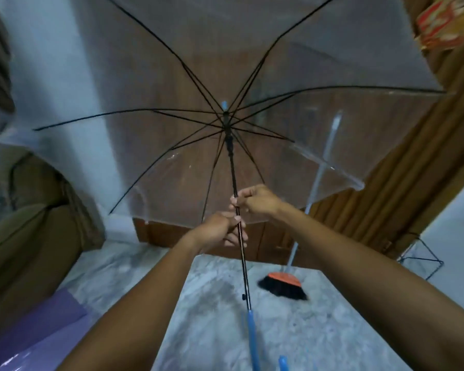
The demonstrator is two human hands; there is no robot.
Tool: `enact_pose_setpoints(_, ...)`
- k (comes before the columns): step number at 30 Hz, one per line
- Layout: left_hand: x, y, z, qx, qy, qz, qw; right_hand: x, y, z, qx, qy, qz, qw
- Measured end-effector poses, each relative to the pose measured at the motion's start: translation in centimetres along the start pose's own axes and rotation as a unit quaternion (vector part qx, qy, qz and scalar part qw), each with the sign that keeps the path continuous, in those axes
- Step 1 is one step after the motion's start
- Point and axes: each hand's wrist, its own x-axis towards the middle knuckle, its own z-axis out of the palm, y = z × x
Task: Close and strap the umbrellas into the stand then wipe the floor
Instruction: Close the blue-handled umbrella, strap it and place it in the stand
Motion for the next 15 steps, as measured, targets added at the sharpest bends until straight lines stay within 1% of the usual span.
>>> enact_pose_setpoints(5, -0.3, 4.2, 6.1, 0.080, -0.003, 0.010, 0.997, -5.6, 0.6, -6.4, 0.004, 0.143, 0.004, 0.990)
enact_pose_setpoints(8, -0.2, 6.5, 11.0, 0.127, 0.027, 0.009, 0.991, -8.8, 2.4, -9.9, 0.047, 0.213, 0.018, 0.976)
enact_pose_setpoints(9, 0.0, 7.1, 12.7, 0.163, 0.041, 0.015, 0.986, -10.1, 2.9, -11.0, 0.063, 0.227, 0.022, 0.972)
enact_pose_setpoints(10, 0.4, 7.8, 14.3, 0.210, 0.052, 0.027, 0.976, -11.1, 3.6, -12.2, 0.083, 0.246, 0.025, 0.965)
enact_pose_setpoints(12, 0.1, 8.9, 17.6, 0.318, 0.118, 0.078, 0.937, -13.9, 4.9, -14.5, 0.112, 0.278, 0.046, 0.953)
enact_pose_setpoints(14, -1.1, 10.0, 20.6, 0.397, 0.147, 0.107, 0.900, -16.8, 6.5, -17.3, 0.146, 0.293, 0.070, 0.942)
enact_pose_setpoints(15, -1.5, 10.5, 21.9, 0.410, 0.155, 0.118, 0.891, -18.3, 7.2, -19.0, 0.180, 0.303, 0.082, 0.932)
